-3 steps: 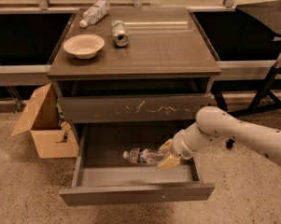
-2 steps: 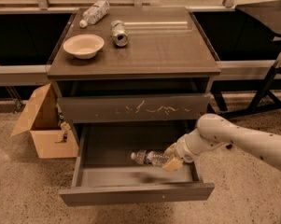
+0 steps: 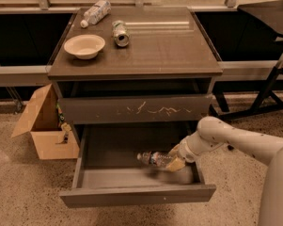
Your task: Place water bottle into middle drawer
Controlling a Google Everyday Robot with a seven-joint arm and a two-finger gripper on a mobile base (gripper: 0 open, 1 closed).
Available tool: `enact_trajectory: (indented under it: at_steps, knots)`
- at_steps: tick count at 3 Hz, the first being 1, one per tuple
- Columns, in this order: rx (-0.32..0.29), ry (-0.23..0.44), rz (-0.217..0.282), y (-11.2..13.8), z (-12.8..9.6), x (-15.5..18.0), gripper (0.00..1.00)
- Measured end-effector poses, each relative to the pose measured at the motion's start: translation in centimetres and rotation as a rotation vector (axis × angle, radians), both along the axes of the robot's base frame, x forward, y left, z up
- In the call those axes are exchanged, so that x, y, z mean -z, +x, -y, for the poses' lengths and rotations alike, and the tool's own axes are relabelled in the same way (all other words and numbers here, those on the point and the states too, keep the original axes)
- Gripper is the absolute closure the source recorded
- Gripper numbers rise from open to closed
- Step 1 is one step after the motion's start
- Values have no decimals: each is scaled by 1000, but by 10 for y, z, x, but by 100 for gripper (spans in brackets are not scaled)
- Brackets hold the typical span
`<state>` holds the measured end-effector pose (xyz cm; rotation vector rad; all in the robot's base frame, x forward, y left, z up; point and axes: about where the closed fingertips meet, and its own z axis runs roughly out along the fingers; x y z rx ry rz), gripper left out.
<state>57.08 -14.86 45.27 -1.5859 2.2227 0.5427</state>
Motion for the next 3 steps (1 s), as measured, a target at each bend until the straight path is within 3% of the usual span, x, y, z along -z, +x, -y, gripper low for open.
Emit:
enact_trajectory:
  at_steps: [3]
  knots:
    - [-16,-30,13,30,8,10,11]
